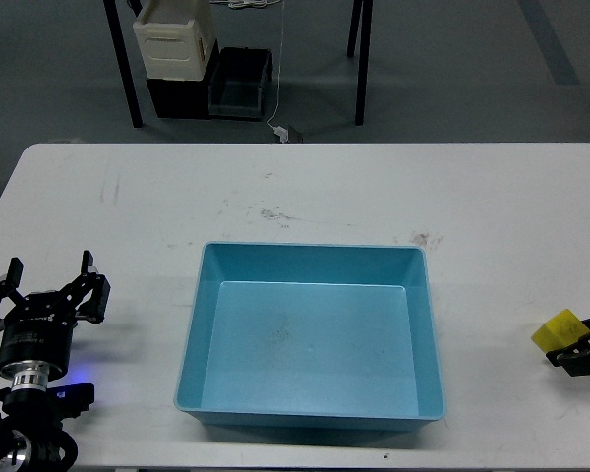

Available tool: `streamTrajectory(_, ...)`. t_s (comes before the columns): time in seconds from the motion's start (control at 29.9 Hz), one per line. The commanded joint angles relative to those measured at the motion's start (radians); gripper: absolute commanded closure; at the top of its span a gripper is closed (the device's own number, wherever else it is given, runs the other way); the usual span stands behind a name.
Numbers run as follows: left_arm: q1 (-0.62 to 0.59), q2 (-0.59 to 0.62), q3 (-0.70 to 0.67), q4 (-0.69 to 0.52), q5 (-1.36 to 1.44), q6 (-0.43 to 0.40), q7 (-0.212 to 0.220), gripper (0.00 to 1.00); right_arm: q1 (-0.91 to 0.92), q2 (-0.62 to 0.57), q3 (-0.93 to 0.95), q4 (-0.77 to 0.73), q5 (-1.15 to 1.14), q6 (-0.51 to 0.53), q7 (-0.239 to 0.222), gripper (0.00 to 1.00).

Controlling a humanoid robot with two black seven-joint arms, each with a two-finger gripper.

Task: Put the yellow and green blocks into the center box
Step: 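Lift the yellow cube with the right gripper and carry it over the bin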

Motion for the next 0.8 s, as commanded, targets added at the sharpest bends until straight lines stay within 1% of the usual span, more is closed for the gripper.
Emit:
streamTrajectory(0.0, 0.000, 0.000, 0.000, 0.000, 0.000, 0.000, 0.000, 0.00, 0.007, 0.000, -0.003, -0.005, 0.000, 0.000, 0.000, 0.63)
streamTrajectory(0.03, 0.000, 0.000, 0.000, 0.000, 0.000, 0.000, 0.000, 0.00, 0.010, 0.000, -0.003, -0.008, 0.000, 0.000, 0.000, 0.69)
streamTrajectory(0.1, 0.000, 0.000, 0.000, 0.000, 0.000, 0.000, 0.000, 0.00, 0.008, 0.003, 0.003, -0.016, 0.000, 0.000, 0.000, 0.76)
streamTrajectory(0.13, 0.000, 0.000, 0.000, 0.000, 0.000, 0.000, 0.000, 0.00, 0.010, 0.003, 0.006, -0.023, 0.000, 0.000, 0.000, 0.82)
streamTrajectory(0.2, 0.000, 0.000, 0.000, 0.000, 0.000, 0.000, 0.000, 0.00, 0.013, 0.002, 0.006, -0.030, 0.000, 0.000, 0.000, 0.84)
streamTrajectory(0.27, 0.000, 0.000, 0.000, 0.000, 0.000, 0.000, 0.000, 0.00, 0.022, -0.002, 0.008, -0.033, 0.000, 0.000, 0.000, 0.90)
streamTrajectory(0.37, 0.000, 0.000, 0.000, 0.000, -0.002, 0.000, 0.000, 0.00, 0.068, -0.009, 0.017, -0.054, 0.003, -0.045, 0.000, 0.96)
streamTrajectory(0.47, 0.000, 0.000, 0.000, 0.000, -0.002, 0.000, 0.000, 0.00, 0.100, -0.021, 0.072, -0.080, 0.017, -0.105, 0.000, 1.00)
streamTrajectory(0.57, 0.000, 0.000, 0.000, 0.000, -0.002, 0.000, 0.000, 0.00, 0.140, -0.041, 0.159, -0.085, 0.055, -0.151, 0.000, 1.00)
streamTrajectory(0.67, -0.001, 0.000, -0.002, 0.000, -0.002, 0.000, 0.000, 0.00, 0.218, -0.051, 0.233, -0.076, 0.185, -0.165, 0.000, 1.00)
streamTrajectory(0.77, -0.001, 0.002, -0.003, -0.001, -0.003, 0.000, 0.000, 0.00, 0.327, -0.048, 0.236, -0.039, 0.323, -0.164, 0.000, 1.00)
